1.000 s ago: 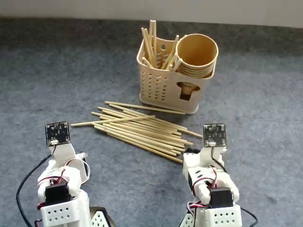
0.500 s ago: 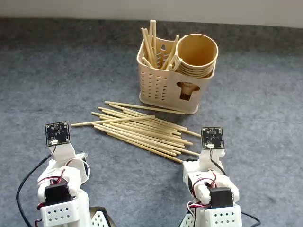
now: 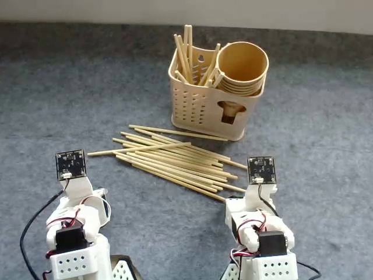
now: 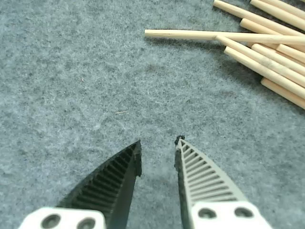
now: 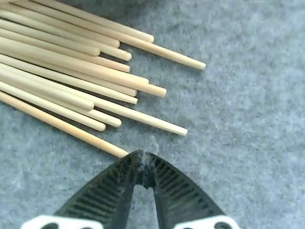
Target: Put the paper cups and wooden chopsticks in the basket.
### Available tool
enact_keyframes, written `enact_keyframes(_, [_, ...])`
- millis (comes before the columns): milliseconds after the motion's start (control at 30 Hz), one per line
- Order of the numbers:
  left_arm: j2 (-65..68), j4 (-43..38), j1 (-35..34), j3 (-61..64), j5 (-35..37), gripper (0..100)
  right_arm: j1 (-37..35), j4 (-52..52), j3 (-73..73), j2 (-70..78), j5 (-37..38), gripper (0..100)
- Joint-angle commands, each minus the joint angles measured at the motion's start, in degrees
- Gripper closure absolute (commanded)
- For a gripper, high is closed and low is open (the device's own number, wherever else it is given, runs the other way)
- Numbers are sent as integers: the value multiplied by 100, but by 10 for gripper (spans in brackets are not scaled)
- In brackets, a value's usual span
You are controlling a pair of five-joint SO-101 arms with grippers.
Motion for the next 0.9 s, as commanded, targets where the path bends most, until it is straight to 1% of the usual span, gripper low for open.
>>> enact_keyframes(0, [13,18,-31,119,-9,870,40,40,760,-110,9,994])
enact_keyframes(100, [13,26,-22,119,-9,870,40,40,760,-110,9,994])
enact_keyframes(233, [-22,396,-13,119,-18,867,40,40,760,-110,9,994])
enact_keyframes(333, [-22,413,-13,110,-35,867,40,40,760,-110,9,994])
enact_keyframes(567, [-31,413,-295,-497,-53,867,40,40,760,-110,9,994])
enact_keyframes(600, [-31,404,-268,-664,-273,866,40,40,760,-110,9,994])
enact_keyframes(700, [-31,378,-101,-1209,-1934,866,40,40,760,-110,9,994])
enact_keyframes(767, [-31,369,-101,-1525,-2840,866,40,40,760,-110,9,994])
enact_keyframes(800, [-31,316,-84,-1648,-3077,866,40,40,760,-110,9,994])
enact_keyframes(867, [22,246,-48,-1851,-3130,866,40,40,760,-110,9,994])
